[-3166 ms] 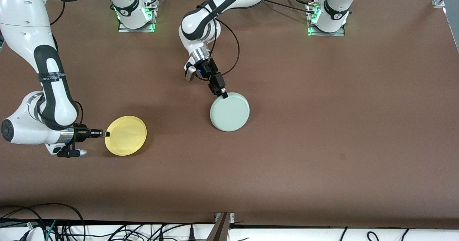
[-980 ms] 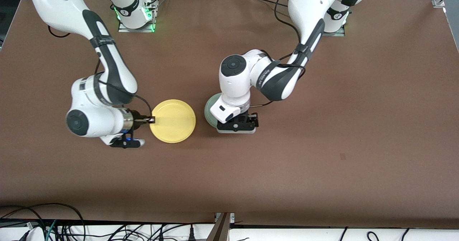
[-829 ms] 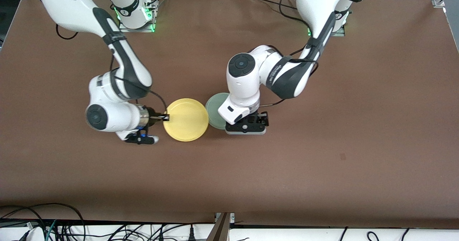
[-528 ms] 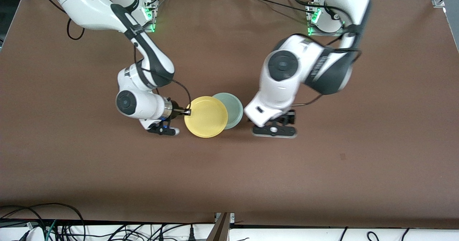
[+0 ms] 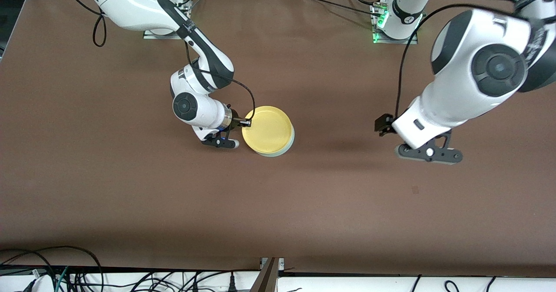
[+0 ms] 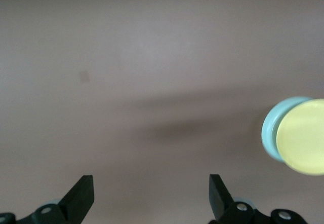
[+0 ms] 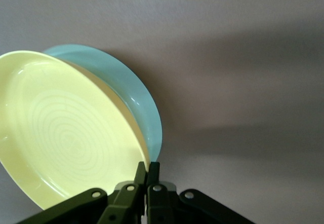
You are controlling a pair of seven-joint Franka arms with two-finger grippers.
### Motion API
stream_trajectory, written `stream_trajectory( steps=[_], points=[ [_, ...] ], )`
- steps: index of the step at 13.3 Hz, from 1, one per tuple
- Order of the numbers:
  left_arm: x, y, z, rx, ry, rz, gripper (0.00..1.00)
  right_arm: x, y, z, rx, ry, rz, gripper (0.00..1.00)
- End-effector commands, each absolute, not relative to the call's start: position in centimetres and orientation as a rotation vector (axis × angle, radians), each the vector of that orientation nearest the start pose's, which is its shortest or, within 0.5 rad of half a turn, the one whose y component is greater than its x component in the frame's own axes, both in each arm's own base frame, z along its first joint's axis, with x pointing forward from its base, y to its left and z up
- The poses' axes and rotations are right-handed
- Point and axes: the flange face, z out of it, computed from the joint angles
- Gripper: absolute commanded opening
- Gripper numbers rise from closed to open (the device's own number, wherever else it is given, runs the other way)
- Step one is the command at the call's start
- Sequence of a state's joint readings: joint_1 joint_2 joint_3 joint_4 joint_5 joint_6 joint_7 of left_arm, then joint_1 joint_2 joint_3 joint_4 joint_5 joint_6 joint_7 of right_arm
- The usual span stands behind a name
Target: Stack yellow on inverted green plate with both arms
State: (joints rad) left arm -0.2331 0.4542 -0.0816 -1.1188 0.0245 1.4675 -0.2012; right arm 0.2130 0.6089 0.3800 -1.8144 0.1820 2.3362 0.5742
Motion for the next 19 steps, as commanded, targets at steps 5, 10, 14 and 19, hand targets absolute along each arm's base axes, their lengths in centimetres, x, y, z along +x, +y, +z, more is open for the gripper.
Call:
stream_trajectory(
  steps=[5,10,14,19],
  points=[
    [55.7,-10.3,59.0,-3.109,0.177,0.238,1.0,52.8,35.8,21.4,-2.843,0.27,0.275,0.0],
    [52.3,-6.4,60.1,-3.114,0.149,0.159,1.0,52.6,36.2,20.7,-2.838,0.27,0.263,0.0],
    [52.9,-3.6,60.1,-3.13,0.063,0.122,1.0,52.8,36.0,20.3,-2.837,0.277,0.262,0.08],
    [53.6,1.1,60.0,-3.141,0.102,0.055,1.0,56.7,32.5,25.0,-2.873,0.3,0.194,1.0]
  ],
)
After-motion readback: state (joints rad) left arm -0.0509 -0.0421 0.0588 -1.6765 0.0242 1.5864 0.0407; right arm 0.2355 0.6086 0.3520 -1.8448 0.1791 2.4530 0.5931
